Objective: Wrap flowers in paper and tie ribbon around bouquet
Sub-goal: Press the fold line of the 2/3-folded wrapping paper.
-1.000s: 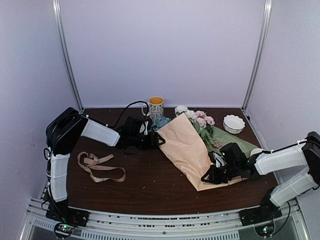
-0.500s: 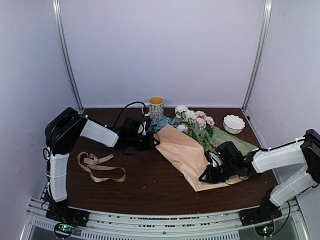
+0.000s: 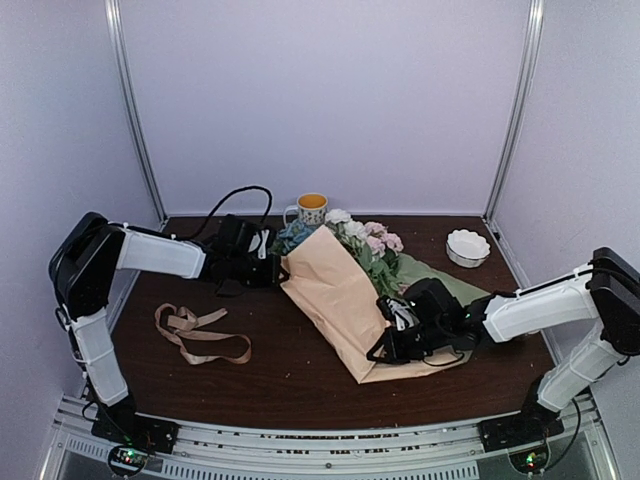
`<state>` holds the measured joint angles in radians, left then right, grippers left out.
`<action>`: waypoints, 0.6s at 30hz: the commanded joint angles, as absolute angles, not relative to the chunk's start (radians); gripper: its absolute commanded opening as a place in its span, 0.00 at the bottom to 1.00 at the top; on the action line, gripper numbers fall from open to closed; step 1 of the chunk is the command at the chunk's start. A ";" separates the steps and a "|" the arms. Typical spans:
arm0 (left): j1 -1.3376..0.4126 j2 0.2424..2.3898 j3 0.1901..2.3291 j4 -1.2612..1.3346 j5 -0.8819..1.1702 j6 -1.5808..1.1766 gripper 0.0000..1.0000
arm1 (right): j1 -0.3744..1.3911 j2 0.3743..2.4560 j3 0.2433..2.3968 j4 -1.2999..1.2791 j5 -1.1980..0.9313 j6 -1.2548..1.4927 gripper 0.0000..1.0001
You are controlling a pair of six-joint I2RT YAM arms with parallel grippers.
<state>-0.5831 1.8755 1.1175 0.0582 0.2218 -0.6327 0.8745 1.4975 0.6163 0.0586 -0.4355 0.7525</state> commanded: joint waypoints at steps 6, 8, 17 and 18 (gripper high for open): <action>-0.498 1.955 1.152 -0.041 0.169 -0.505 0.00 | 0.871 1.559 0.620 0.039 -0.464 0.765 0.00; -0.497 1.945 1.157 -0.051 0.155 -0.494 0.08 | 0.861 1.561 0.596 0.076 -0.465 0.788 0.00; -0.545 1.780 1.130 -0.141 -0.058 -0.391 0.42 | 0.858 1.577 0.569 0.148 -0.470 0.841 0.00; -0.582 1.757 1.140 -0.170 -0.116 -0.366 0.42 | 0.858 1.576 0.565 0.151 -0.468 0.846 0.00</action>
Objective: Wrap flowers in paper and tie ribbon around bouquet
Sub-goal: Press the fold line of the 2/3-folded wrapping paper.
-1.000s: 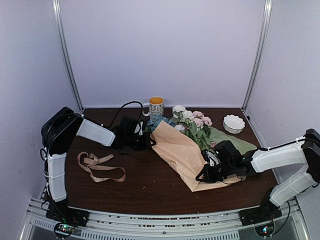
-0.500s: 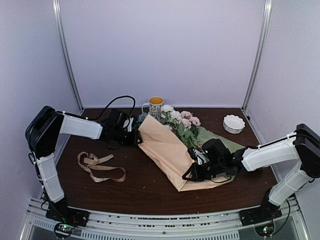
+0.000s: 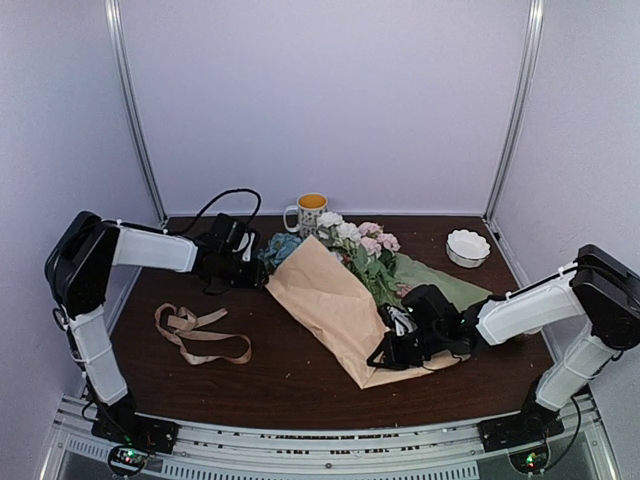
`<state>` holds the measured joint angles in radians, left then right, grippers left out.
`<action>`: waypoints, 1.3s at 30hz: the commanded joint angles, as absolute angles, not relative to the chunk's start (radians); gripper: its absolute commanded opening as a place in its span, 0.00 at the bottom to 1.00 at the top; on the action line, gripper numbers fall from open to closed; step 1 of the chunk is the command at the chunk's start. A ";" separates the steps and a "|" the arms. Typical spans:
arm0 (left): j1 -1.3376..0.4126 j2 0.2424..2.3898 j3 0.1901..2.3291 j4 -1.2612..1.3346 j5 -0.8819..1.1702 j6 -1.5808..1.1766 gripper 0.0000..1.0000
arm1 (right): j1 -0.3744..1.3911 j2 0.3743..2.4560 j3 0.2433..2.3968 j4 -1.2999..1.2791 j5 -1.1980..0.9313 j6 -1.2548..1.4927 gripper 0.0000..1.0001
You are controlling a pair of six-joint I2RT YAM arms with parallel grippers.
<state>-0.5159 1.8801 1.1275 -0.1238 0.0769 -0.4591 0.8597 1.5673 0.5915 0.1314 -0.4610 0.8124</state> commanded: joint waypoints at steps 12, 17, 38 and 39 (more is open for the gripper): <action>-0.827 1.847 1.346 -0.184 -0.081 -0.093 0.40 | 0.859 1.525 0.552 0.137 -0.419 0.864 0.00; -0.851 2.022 1.580 -0.200 0.023 -0.006 0.45 | 0.860 1.527 0.559 0.128 -0.412 0.865 0.00; -0.851 2.453 2.105 -0.627 0.049 0.028 0.45 | 0.881 1.155 0.477 -0.294 -0.094 0.925 0.38; -0.852 2.454 2.105 -0.626 0.050 0.027 0.45 | 0.879 1.108 0.458 -0.339 -0.057 0.957 0.41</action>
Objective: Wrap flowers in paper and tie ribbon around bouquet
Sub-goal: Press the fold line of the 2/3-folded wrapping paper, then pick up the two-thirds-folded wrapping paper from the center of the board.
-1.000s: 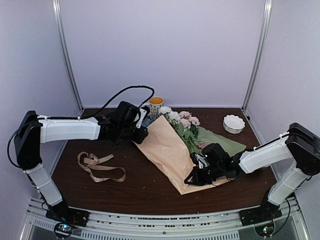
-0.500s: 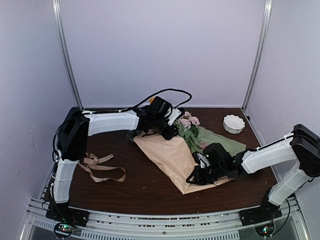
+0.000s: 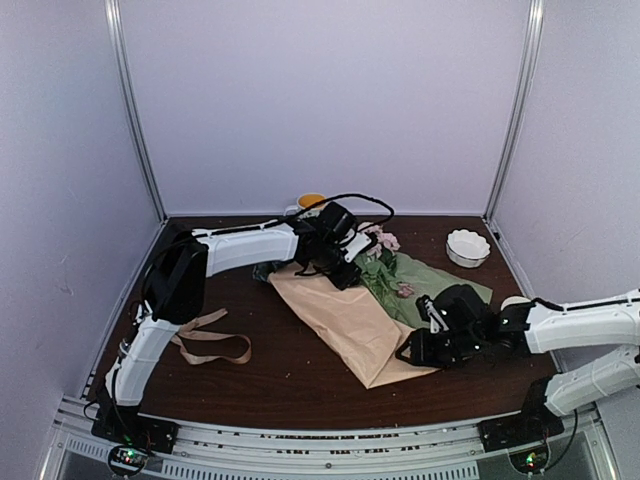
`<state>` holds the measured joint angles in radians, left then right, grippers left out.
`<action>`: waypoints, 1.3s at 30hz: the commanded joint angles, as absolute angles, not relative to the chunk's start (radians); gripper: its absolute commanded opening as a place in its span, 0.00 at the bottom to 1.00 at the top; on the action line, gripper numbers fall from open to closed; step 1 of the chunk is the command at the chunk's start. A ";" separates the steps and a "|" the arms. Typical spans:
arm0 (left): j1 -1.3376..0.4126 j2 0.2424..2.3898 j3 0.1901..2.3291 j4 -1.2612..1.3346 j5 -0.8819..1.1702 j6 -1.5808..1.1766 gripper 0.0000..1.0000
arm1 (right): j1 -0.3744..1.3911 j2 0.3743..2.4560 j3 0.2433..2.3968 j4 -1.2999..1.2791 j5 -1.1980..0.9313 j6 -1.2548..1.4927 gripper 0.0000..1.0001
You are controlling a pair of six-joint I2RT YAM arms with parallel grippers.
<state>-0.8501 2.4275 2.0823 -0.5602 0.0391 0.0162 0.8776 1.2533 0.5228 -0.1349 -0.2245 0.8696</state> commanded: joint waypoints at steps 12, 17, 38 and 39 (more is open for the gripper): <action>-0.851 2.448 2.090 -0.614 0.060 0.031 0.45 | 0.718 0.782 0.402 -0.681 0.108 1.328 0.68; -0.852 2.439 2.071 -0.601 0.066 0.033 0.45 | 0.678 0.826 0.360 -0.643 0.063 1.373 0.68; -0.851 2.425 2.048 -0.581 0.069 0.035 0.45 | 0.597 1.067 0.382 -0.492 -0.025 1.242 0.44; -0.851 2.425 2.047 -0.581 0.070 0.035 0.45 | 0.597 1.065 0.381 -0.500 -0.019 1.238 0.39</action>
